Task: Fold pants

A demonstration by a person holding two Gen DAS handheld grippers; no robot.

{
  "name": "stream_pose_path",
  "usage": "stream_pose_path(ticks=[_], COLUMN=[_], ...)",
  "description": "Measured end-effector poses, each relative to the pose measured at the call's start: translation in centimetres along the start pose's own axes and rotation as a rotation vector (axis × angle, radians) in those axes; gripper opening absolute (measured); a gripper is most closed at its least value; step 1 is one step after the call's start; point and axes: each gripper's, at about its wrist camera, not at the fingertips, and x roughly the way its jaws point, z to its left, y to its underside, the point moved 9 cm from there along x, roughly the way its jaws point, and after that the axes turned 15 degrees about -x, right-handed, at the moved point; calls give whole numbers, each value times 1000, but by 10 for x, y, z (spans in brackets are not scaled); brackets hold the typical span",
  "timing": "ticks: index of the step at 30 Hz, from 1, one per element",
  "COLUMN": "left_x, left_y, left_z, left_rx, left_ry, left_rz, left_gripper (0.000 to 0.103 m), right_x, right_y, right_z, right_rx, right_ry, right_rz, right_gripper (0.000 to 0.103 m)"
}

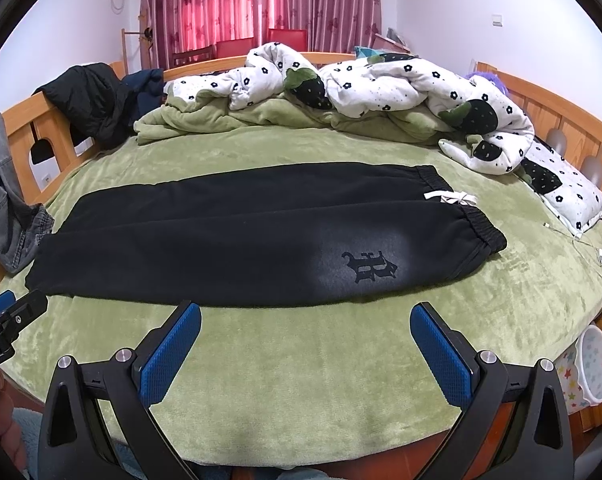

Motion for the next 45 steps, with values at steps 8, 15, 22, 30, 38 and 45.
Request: stream_pose_path(ticks=[8, 15, 22, 30, 38, 45], left_x=[0, 0, 0, 0, 0, -14], left_y=[0, 0, -1, -1, -1, -4], left_z=[0, 1, 1, 2, 8, -2], left_rx=[-4, -1, -1, -5, -14, -16], left_ry=[0, 1, 1, 2, 2, 74], left_rz=[1, 0, 0, 3, -6, -23], left_gripper=[102, 102, 102, 102, 102, 102], right_x=[0, 0, 0, 1, 2, -16], right_y=[0, 0, 0, 1, 1, -3], right_z=[0, 1, 1, 0, 1, -5], right_rx=[0, 0, -1, -2, -17, 13], right_ry=[-2, -2, -1, -2, -4, -24], right_rz=[1, 1, 2, 4, 3, 14], right_gripper=[103, 103, 103, 103, 103, 103])
